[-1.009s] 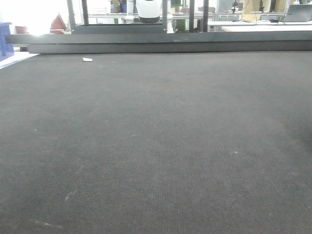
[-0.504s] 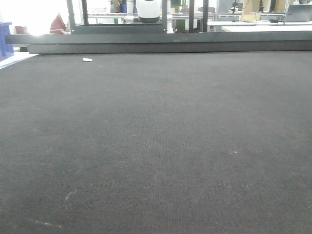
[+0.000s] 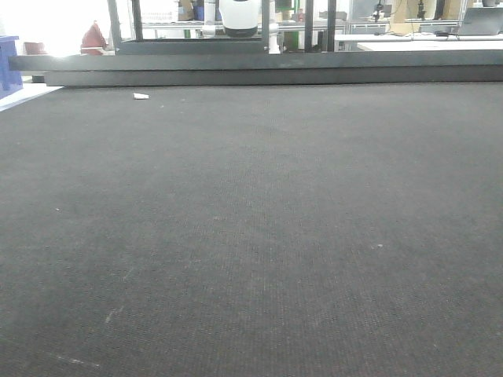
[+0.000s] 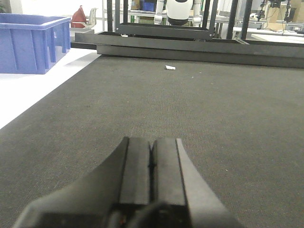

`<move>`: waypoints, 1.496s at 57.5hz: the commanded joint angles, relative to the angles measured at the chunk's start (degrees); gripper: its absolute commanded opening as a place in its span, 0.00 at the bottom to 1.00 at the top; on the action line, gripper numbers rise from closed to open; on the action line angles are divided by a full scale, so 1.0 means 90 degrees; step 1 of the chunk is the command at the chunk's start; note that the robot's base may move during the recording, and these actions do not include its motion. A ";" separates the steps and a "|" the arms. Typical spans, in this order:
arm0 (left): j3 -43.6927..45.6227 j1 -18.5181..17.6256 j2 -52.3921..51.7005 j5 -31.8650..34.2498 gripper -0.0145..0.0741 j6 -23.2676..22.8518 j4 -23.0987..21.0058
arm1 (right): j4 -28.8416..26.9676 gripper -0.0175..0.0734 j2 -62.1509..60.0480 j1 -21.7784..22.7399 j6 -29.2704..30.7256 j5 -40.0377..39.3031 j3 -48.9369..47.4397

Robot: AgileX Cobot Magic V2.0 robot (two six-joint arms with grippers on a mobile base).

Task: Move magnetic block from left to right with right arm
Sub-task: 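Drive the base away from the table holding the cube in the right gripper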

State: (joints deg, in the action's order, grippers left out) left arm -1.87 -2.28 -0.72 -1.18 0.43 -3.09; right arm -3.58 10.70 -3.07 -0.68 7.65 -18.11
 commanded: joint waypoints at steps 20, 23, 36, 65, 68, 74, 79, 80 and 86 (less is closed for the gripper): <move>-0.0051 -0.0003 -0.0081 0.0528 0.02 -0.0048 -0.0017 | -0.0013 0.55 0.0061 0.0049 0.0076 -0.0506 -0.0189; -0.0051 -0.0003 -0.0081 0.0528 0.02 -0.0048 -0.0017 | -0.0013 0.55 0.0061 0.0049 0.0076 -0.0506 -0.0189; -0.0051 -0.0003 -0.0081 0.0528 0.02 -0.0048 -0.0017 | -0.0013 0.55 0.0061 0.0049 0.0076 -0.0506 -0.0189; -0.0051 -0.0003 -0.0081 0.0528 0.02 -0.0048 -0.0017 | -0.0013 0.55 0.0061 0.0049 0.0076 -0.0506 -0.0189; -0.0051 -0.0003 -0.0081 0.0528 0.02 -0.0048 -0.0017 | -0.0013 0.55 0.0061 0.0049 0.0076 -0.0506 -0.0189; -0.0051 -0.0003 -0.0081 0.0528 0.02 -0.0048 -0.0017 | -0.0013 0.55 0.0061 0.0049 0.0076 -0.0506 -0.0189; -0.0051 -0.0003 -0.0081 0.0528 0.02 -0.0048 -0.0017 | -0.0013 0.55 0.0061 0.0049 0.0076 -0.0506 -0.0189; -0.0051 -0.0003 -0.0081 0.0528 0.02 -0.0048 -0.0017 | -0.0013 0.55 0.0061 0.0049 0.0076 -0.0506 -0.0189; -0.0051 -0.0003 -0.0081 0.0528 0.02 -0.0048 -0.0017 | -0.0013 0.55 0.0061 0.0049 0.0076 -0.0506 -0.0189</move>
State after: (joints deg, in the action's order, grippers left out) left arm -1.87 -2.28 -0.72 -1.18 0.43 -3.09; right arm -3.58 10.70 -3.07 -0.57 7.90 -18.11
